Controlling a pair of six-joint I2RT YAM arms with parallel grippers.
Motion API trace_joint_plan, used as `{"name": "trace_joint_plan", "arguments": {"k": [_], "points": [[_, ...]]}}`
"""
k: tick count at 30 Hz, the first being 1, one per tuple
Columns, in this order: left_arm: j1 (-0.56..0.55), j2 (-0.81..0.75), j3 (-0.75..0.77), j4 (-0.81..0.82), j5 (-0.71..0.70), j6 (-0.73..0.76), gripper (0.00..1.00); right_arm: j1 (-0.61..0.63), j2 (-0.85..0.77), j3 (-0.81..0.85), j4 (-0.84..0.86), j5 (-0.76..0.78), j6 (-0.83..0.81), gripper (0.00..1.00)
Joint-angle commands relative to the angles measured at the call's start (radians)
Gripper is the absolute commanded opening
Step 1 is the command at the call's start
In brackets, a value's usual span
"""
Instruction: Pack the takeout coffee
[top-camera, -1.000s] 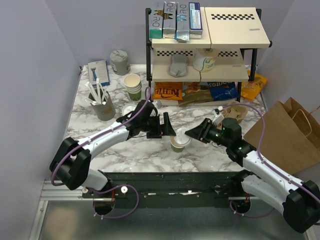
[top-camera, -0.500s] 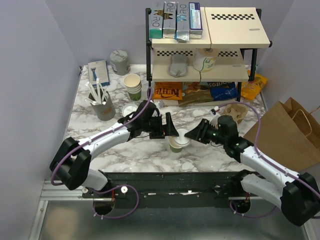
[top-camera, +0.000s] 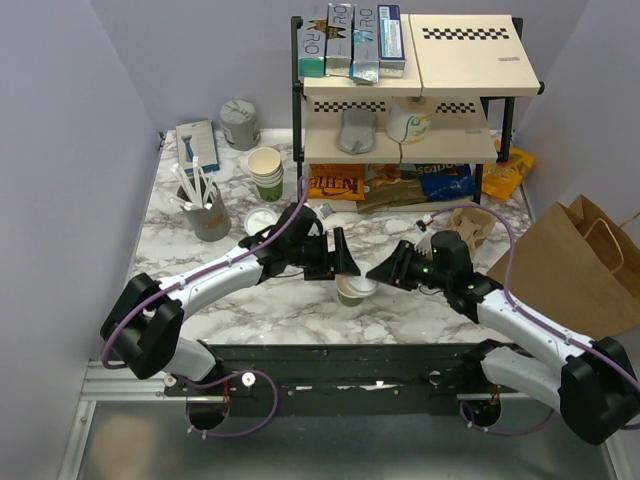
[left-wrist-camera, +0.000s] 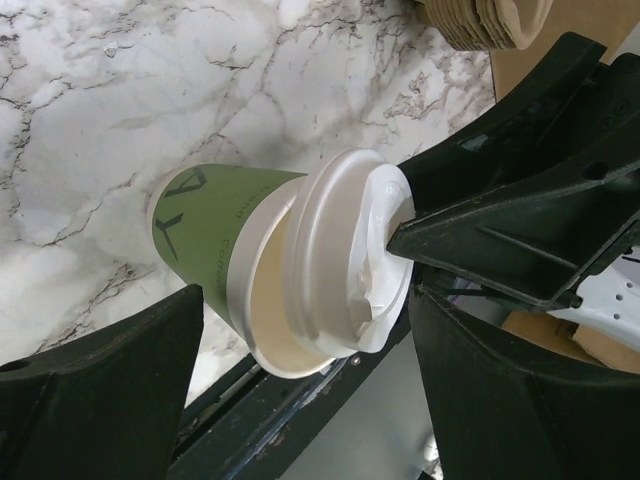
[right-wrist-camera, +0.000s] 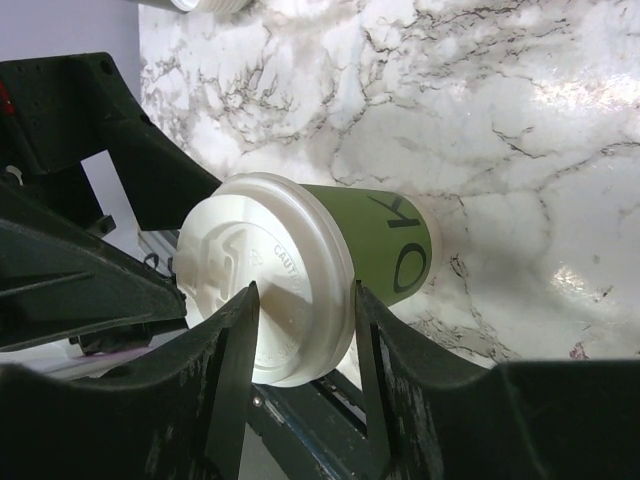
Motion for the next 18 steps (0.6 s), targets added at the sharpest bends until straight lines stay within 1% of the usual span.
{"name": "trace_joint_plan", "arguments": {"k": [1, 2, 4, 5, 10, 14, 18], "points": [[-0.011, 0.006, 0.019, -0.003, -0.004, -0.006, 0.86, 0.024, 0.011, 0.032, 0.022, -0.032, -0.011, 0.52], [-0.011, 0.006, 0.018, -0.003, -0.005, -0.006, 0.84, 0.029, 0.014, 0.035, 0.022, -0.028, -0.011, 0.52], [-0.014, 0.008, 0.018, -0.008, -0.004, -0.009, 0.84, 0.038, 0.019, 0.040, 0.018, -0.027, -0.013, 0.52], [-0.012, 0.006, 0.018, -0.011, -0.005, -0.008, 0.81, 0.043, 0.019, 0.044, 0.015, -0.025, -0.010, 0.52], [-0.012, -0.008, 0.015, -0.037, -0.025, -0.013, 0.81, 0.058, 0.004, 0.052, -0.005, -0.013, -0.007, 0.56], [-0.012, -0.018, 0.013, -0.049, -0.036, -0.009, 0.81, 0.060, 0.014, 0.057, -0.021, 0.001, -0.010, 0.57], [-0.014, -0.028, 0.010, -0.062, -0.044, -0.003, 0.76, 0.069, 0.033, 0.067, -0.018, -0.001, -0.010, 0.57]]}}
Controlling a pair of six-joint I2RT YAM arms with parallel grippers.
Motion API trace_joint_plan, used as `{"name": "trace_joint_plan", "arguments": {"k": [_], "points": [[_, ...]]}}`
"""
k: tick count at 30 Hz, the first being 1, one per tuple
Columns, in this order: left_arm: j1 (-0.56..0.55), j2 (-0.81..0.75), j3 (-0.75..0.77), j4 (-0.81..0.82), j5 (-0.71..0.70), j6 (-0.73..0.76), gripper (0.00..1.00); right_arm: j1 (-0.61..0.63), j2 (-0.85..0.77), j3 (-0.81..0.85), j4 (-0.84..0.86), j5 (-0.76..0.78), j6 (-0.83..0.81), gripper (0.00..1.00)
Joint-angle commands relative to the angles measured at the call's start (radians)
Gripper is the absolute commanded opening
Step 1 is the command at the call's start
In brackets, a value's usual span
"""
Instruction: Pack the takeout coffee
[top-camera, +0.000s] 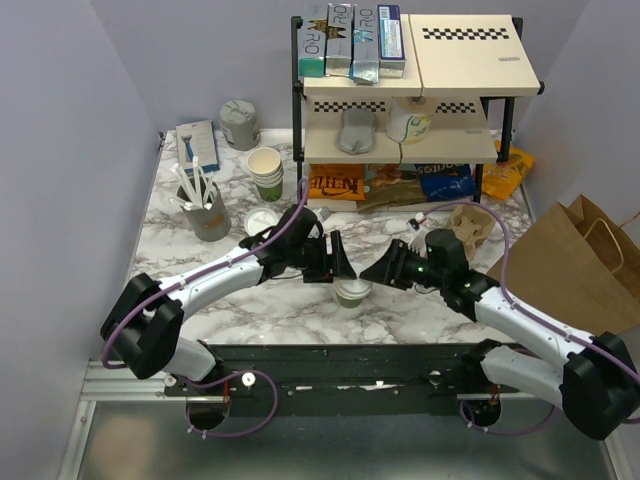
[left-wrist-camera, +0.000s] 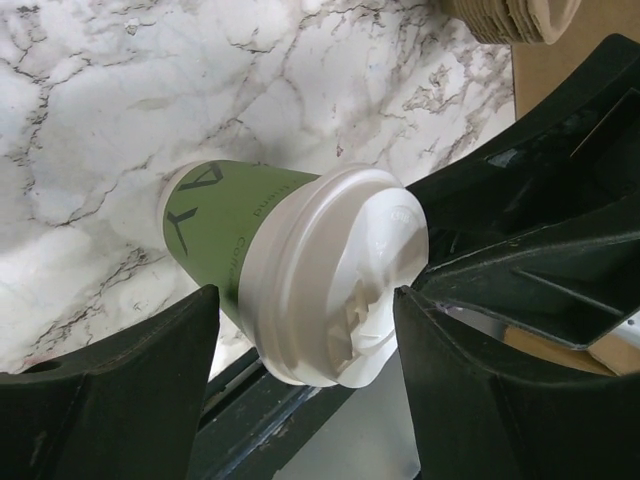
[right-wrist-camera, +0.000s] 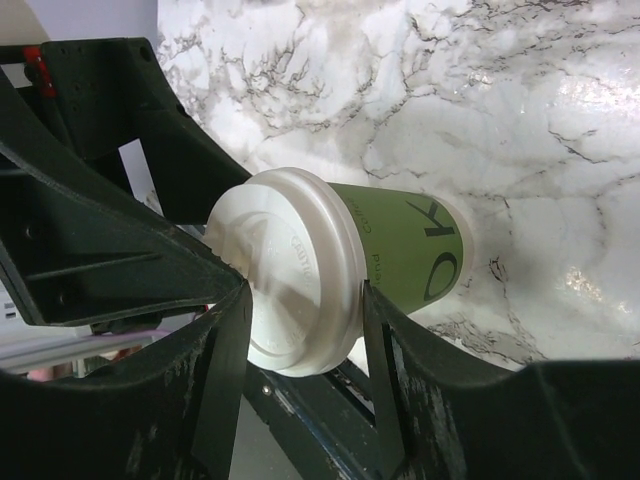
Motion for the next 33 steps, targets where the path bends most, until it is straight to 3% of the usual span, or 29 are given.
{"name": "trace_joint_plan", "arguments": {"k": [1, 3, 9, 15, 20, 27, 33], "points": [[-0.008, -0.030, 0.007, -0.022, -0.028, 0.004, 0.75, 0.018, 0.016, 0.037, -0.028, 0.003, -0.013, 0.57], [-0.009, -0.033, 0.003, -0.017, -0.022, 0.002, 0.75, 0.018, 0.017, 0.040, -0.043, 0.012, -0.019, 0.57], [-0.008, -0.046, -0.020, -0.012, -0.025, -0.006, 0.60, 0.032, 0.028, 0.029, -0.069, 0.034, -0.020, 0.57], [-0.009, -0.058, -0.048, -0.003, -0.025, -0.013, 0.59, 0.046, 0.031, 0.017, -0.066, 0.049, -0.016, 0.57], [-0.008, -0.070, -0.082, -0.014, -0.034, -0.009, 0.63, 0.084, 0.042, 0.025, -0.063, 0.058, -0.020, 0.57], [-0.008, -0.135, -0.129, -0.008, -0.014, -0.021, 0.78, 0.107, 0.065, 0.021, -0.080, 0.109, -0.014, 0.57], [-0.009, -0.173, -0.162, 0.035, 0.024, -0.100, 0.79, 0.135, 0.033, 0.040, -0.102, 0.152, -0.005, 0.57]]}}
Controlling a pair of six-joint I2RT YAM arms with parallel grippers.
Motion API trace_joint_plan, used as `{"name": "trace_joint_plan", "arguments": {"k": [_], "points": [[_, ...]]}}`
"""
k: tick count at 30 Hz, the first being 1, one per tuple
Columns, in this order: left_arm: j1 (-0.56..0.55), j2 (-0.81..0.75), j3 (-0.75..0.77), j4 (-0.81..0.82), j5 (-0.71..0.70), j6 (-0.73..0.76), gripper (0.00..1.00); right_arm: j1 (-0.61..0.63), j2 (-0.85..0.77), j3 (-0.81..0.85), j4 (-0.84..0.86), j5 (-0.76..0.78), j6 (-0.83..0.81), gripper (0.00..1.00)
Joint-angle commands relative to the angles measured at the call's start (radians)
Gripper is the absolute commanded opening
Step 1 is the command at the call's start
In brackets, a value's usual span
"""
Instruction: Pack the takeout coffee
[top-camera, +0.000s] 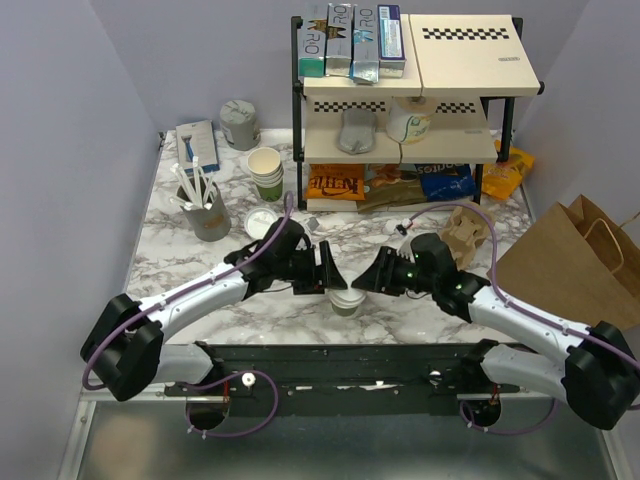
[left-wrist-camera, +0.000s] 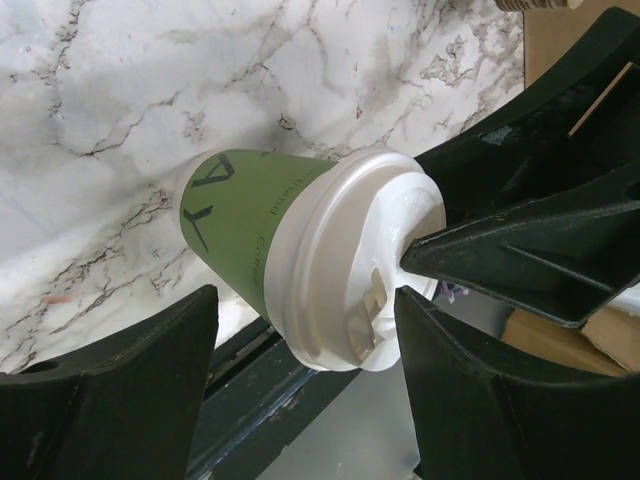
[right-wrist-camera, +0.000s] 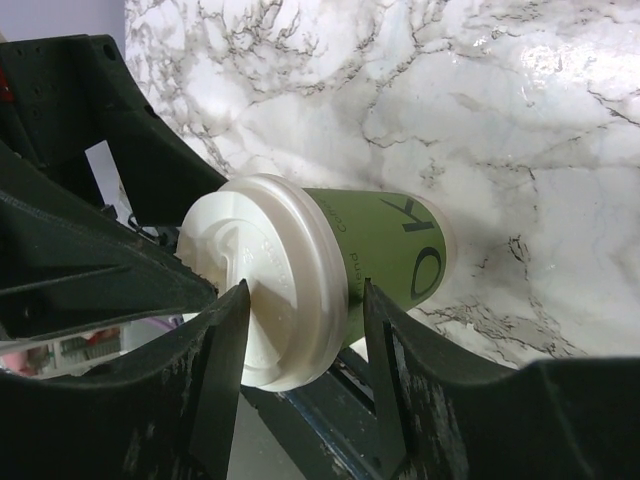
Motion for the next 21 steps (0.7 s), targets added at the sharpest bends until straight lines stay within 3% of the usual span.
{"name": "trace_joint_plan", "arguments": {"k": [1, 8, 18, 21], "points": [[-0.009, -0.040, -0.043, 0.064, 0.047, -0.082, 0.79, 0.029, -0.017, 0.020, -0.070, 0.074, -0.003, 0.57], [-0.011, -0.012, -0.065, 0.113, 0.059, -0.122, 0.70, 0.058, -0.016, 0.025, -0.089, 0.110, 0.006, 0.57], [-0.011, -0.014, -0.079, 0.102, 0.026, -0.140, 0.44, 0.100, -0.005, 0.028, -0.093, 0.133, 0.029, 0.58], [-0.011, -0.014, -0.071, 0.096, 0.017, -0.131, 0.46, 0.104, -0.008, 0.019, -0.094, 0.146, 0.038, 0.58]]}}
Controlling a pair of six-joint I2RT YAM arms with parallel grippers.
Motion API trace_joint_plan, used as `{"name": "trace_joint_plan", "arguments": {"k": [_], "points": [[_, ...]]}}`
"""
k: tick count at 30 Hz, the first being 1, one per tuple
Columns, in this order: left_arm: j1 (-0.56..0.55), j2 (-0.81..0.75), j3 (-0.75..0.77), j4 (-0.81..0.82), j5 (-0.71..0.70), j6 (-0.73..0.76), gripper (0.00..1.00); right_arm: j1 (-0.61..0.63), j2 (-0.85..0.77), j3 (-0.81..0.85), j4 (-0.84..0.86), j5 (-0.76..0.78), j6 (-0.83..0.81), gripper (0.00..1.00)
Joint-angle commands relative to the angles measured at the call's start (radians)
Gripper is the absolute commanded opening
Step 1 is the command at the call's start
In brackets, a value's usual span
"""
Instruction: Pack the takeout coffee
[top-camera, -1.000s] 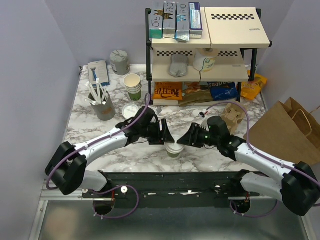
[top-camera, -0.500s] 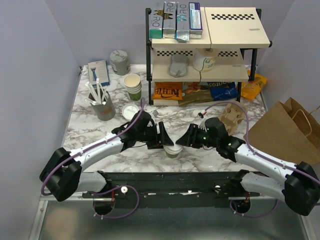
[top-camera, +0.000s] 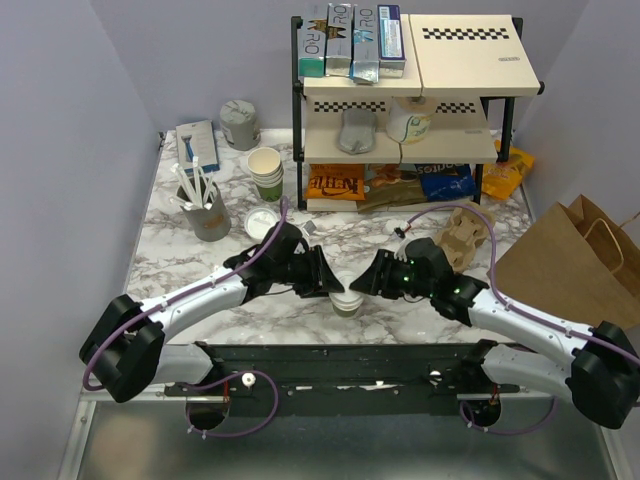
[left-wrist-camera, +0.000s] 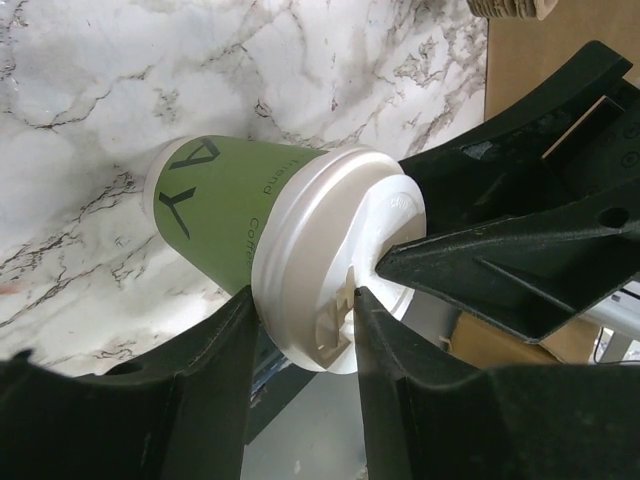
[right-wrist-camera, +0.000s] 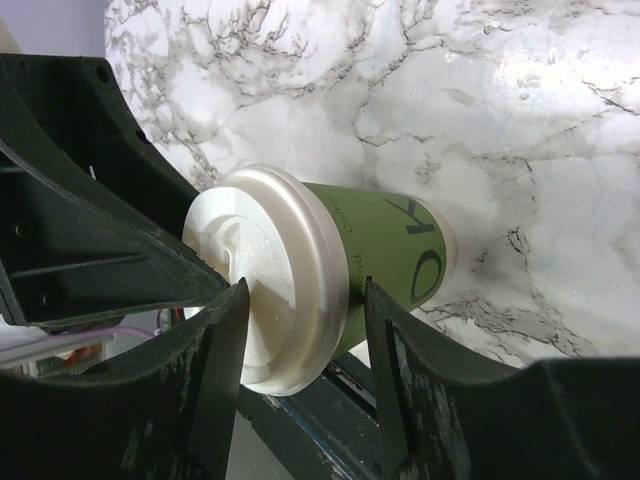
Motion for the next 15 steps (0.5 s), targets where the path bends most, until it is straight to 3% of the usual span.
{"name": "trace_joint_plan", "arguments": {"k": [1, 3, 7, 15], "points": [[-0.011, 0.005, -0.002, -0.008, -0.030, 0.006, 0.51, 0.023, 0.008, 0.002, -0.062, 0.035, 0.017, 0.58], [-0.011, 0.007, 0.010, -0.042, -0.035, 0.036, 0.61, 0.023, -0.001, -0.003, -0.085, 0.058, 0.023, 0.58], [-0.011, 0.001, 0.035, -0.119, -0.073, 0.077, 0.69, 0.023, -0.056, 0.009, -0.137, 0.086, 0.018, 0.58], [-0.014, -0.028, 0.043, -0.137, -0.068, 0.079, 0.74, 0.023, -0.067, 0.031, -0.208, 0.065, 0.027, 0.63]]}}
